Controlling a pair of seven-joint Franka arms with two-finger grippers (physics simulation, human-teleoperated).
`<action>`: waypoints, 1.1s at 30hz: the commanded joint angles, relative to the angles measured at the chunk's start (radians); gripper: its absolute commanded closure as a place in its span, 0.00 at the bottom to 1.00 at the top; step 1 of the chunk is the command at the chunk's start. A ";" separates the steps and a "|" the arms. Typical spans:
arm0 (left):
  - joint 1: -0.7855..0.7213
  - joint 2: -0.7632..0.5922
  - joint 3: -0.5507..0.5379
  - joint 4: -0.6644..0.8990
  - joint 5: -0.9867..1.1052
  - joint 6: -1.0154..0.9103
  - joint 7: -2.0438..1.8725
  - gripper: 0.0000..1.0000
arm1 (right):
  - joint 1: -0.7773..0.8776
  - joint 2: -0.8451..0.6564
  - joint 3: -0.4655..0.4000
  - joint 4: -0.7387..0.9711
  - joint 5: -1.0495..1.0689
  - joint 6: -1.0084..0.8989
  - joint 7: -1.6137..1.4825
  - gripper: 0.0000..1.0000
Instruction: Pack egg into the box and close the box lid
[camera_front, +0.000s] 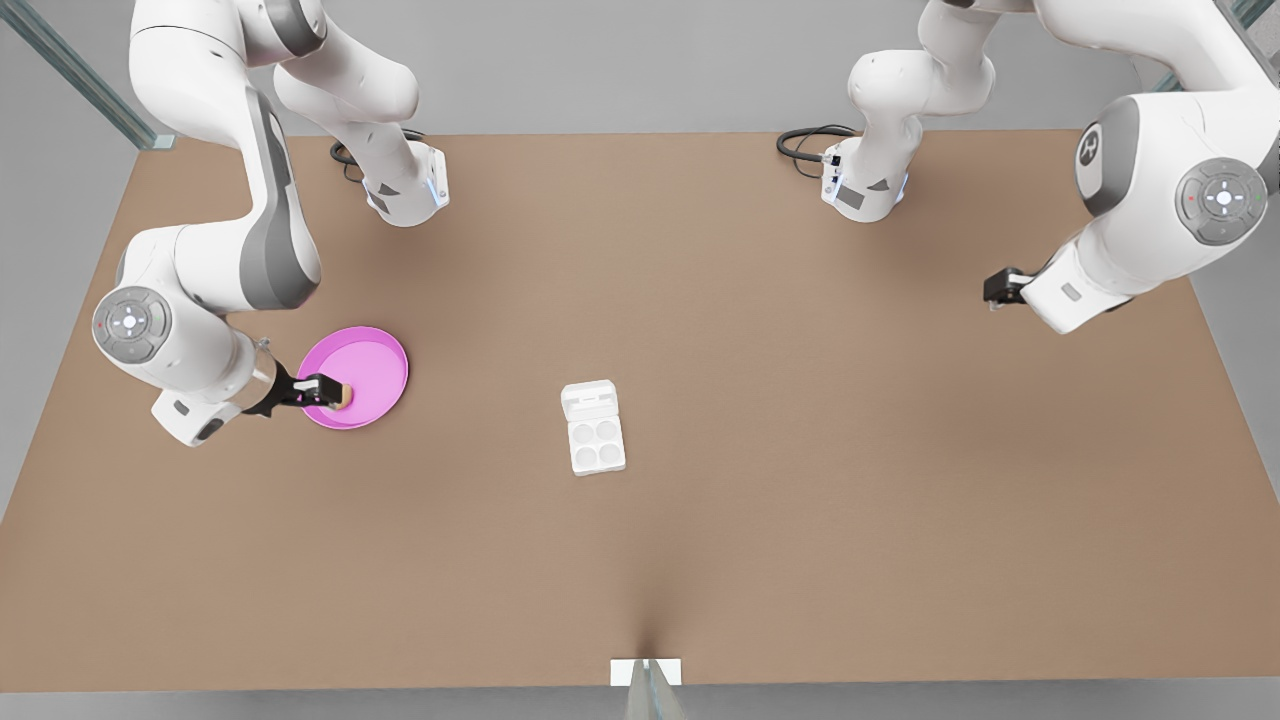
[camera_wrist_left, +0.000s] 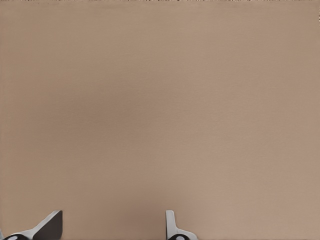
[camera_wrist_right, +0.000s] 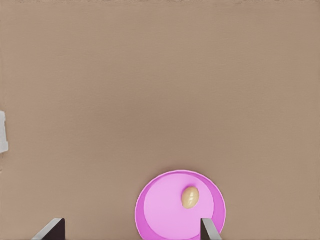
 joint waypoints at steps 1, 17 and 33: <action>-0.004 0.000 0.000 0.001 0.003 0.037 0.023 0.00 | 0.000 -0.002 0.001 0.000 -0.002 0.021 -0.015 0.00; -0.005 0.015 -0.002 0.000 0.003 0.032 0.023 0.00 | -0.151 0.024 0.004 -0.546 -0.062 0.482 -0.049 0.00; -0.015 0.023 0.000 0.000 0.003 0.029 0.025 0.00 | -0.207 0.015 0.006 -0.771 -0.100 0.958 -0.120 0.00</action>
